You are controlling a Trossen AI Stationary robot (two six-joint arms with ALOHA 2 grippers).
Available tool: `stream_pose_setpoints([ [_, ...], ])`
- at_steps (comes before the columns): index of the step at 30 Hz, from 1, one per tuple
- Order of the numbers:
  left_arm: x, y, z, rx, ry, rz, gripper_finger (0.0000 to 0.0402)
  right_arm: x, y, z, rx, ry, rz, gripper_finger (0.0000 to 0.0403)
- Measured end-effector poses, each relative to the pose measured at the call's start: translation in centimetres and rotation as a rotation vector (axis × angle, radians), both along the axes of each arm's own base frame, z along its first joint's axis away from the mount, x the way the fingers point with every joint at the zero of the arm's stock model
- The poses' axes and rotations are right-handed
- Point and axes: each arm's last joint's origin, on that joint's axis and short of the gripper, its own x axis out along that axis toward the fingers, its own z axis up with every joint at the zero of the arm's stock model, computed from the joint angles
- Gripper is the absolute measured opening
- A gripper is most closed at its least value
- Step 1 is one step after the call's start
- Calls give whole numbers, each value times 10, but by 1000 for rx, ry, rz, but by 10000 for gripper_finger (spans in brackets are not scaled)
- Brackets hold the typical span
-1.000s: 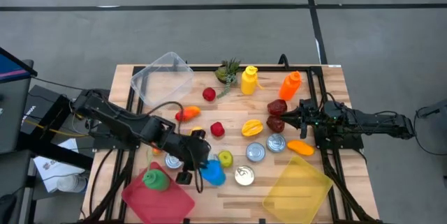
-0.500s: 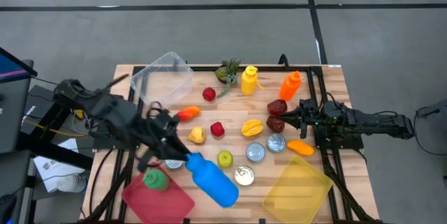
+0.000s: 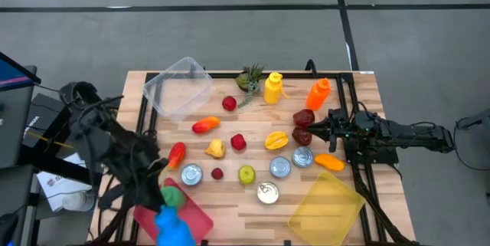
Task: Pick & Place Food Item
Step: Put the blue water bottle into the red bin
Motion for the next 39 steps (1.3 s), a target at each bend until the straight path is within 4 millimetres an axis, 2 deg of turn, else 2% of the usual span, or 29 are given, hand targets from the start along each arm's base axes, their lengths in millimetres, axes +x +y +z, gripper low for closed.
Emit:
stream_pose_setpoints([
  [8,-30,-21,-18,69,192,-98,56,0,0,0,0,0,0,69],
  [19,-63,-31,-51,411,329,-114,56,0,0,0,0,0,0,69],
  [27,-73,-43,-71,611,396,-152,56,0,0,0,0,0,0,69],
  [39,-78,-63,-91,792,364,-94,56,0,0,0,0,0,0,69],
])
